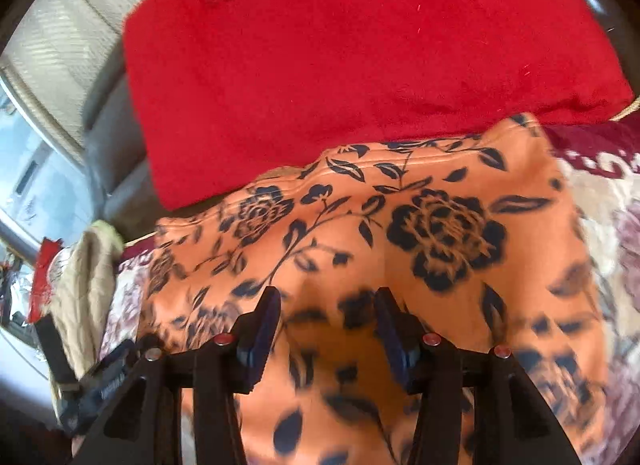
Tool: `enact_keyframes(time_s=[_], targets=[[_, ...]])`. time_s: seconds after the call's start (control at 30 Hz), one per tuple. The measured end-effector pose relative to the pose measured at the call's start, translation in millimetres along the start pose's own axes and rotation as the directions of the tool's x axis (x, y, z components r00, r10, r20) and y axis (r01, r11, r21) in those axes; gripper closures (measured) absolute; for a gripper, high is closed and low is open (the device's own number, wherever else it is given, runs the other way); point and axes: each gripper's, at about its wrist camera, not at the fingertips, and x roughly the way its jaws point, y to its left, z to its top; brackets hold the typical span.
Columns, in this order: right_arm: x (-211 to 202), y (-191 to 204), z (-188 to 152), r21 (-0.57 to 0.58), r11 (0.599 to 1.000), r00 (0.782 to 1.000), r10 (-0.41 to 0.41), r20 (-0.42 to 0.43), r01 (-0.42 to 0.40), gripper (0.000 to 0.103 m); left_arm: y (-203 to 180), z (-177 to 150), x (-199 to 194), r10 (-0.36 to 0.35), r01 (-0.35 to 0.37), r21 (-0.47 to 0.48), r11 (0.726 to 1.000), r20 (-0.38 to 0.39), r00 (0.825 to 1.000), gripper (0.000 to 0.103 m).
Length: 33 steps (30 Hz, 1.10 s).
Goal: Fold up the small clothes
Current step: 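Lower the folded blouse onto the blanket and open both grippers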
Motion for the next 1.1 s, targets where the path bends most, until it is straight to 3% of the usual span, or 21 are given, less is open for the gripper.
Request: enact_keyframes(time_s=[0.07, 0.17, 0.3, 0.43, 0.57, 0.63, 0.73, 0.83, 0.97, 1.1], targets=[[-19.3, -6.6, -16.6, 0.001, 1.0, 1.0, 0.014, 0.016, -0.014, 0.05, -8.2, -4.8, -4.4, 0.008, -0.008, 0.032, 0.999, 0.001, 1.0, 0.018], [-21.1, -20.9, -42.0, 0.033, 0.999, 0.999, -0.028, -0.039, 0.029, 0.05, -23.7, -15.4, 9.6, 0.054, -0.045, 0.096, 0.994, -0.099, 0.994, 0.018], [-32.9, -37.5, -63.9, 0.05, 0.998, 0.999, -0.028, -0.046, 0.031, 0.05, -39.6, -21.4, 5.1, 0.117, -0.104, 0.177, 0.979, -0.066, 0.991, 0.018], [-63.6, -41.9, -65.4, 0.094, 0.995, 1.0, 0.025, 0.008, -0.026, 0.05, -44.5, -22.7, -19.2, 0.061, -0.061, 0.147, 0.987, 0.005, 0.998, 0.018], [-83.8, -60.8, -68.1, 0.158, 0.987, 0.997, 0.022, 0.07, -0.033, 0.05, -66.6, -32.5, -30.8, -0.005, -0.006, 0.214, 0.977, 0.048, 0.999, 0.018], [-80.1, -76.4, -69.1, 0.22, 0.974, 0.996, 0.035, 0.085, -0.053, 0.05, -75.8, -37.6, -20.0, -0.001, -0.002, 0.249, 0.969, 0.012, 1.0, 0.018], [-58.9, -97.0, -73.7, 0.268, 0.962, 0.998, 0.045, 0.042, -0.055, 0.05, -82.8, -42.3, 8.3, 0.036, -0.012, 0.263, 0.965, -0.086, 0.996, 0.017], [-58.2, -97.4, -70.1, 0.26, 0.963, 0.997, 0.061, 0.036, -0.068, 0.05, -92.6, -43.3, 5.3, 0.061, -0.045, 0.301, 0.953, -0.043, 0.997, 0.016], [-67.6, -93.6, -65.9, 0.258, 0.961, 0.993, 0.085, 0.076, -0.102, 0.049, -96.2, -40.6, -12.7, -0.021, 0.014, 0.264, 0.964, 0.024, 0.999, 0.016], [-78.3, -81.9, -49.5, 0.206, 0.972, 0.982, 0.08, 0.173, -0.115, 0.049, -100.4, -33.2, -24.7, -0.048, 0.022, 0.251, 0.968, 0.098, 0.994, 0.016]])
